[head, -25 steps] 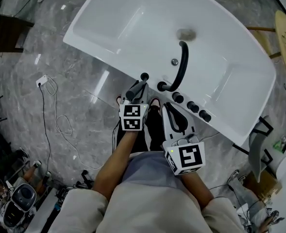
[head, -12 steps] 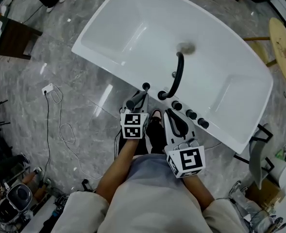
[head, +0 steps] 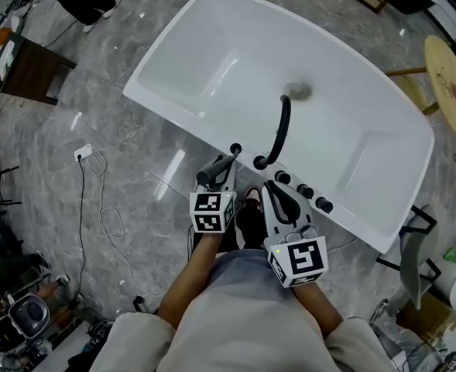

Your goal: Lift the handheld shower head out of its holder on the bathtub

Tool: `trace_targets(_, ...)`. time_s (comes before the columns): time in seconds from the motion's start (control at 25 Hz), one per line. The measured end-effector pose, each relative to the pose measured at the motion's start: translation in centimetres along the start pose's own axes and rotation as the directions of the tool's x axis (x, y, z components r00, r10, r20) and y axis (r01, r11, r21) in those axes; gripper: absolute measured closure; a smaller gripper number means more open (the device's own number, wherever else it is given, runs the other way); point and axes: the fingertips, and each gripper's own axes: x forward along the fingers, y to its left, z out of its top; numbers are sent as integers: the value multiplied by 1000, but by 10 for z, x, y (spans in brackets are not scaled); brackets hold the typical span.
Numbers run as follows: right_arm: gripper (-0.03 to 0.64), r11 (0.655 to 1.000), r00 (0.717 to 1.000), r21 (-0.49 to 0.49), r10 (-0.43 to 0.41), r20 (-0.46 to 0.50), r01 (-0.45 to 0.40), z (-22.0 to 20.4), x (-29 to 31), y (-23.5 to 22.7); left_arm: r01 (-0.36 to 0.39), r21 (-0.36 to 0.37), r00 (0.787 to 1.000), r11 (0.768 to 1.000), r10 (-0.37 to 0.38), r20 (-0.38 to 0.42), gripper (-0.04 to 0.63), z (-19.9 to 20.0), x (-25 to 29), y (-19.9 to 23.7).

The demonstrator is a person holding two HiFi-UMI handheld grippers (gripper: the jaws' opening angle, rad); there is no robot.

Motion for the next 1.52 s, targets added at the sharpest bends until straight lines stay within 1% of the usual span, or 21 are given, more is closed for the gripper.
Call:
trace_targets(0.24, 595, 1000, 1000, -5, 7, 27, -7, 11, -8, -3, 4, 23, 1000, 1000, -4, 15, 457, 10, -12, -7)
trace_targets(0.4, 595, 1000, 999, -4, 20, 33, -20, 16, -9, 1, 19, 58, 1000, 998, -20, 19, 457, 16, -21, -13)
trace_targets(0.56, 595, 999, 998, -28, 44, 44, -43, 23, -10, 9, 40, 66, 999, 997, -42, 24, 457, 19, -33, -18)
trace_targets(0.76, 595, 994, 995, -64, 89, 53, -86, 32, -13, 11, 60, 98, 997, 993, -64, 41, 457, 35, -39, -25)
trace_targets(1.04, 595, 989, 991, -91, 124, 52, -119, 44, -20, 2, 63, 101, 995, 993, -70, 68, 457, 54, -49, -31)
trace_targets(1.36, 595, 968, 979, -150, 204, 12, -200, 46, -15, 4, 62, 102, 996, 993, -68, 61, 457, 56, -51, -33)
trace_targets(1.52, 595, 965, 975, -144, 220, 1, -218, 44, -15, 10, 61, 95, 996, 994, -67, 66, 457, 59, -56, -34)
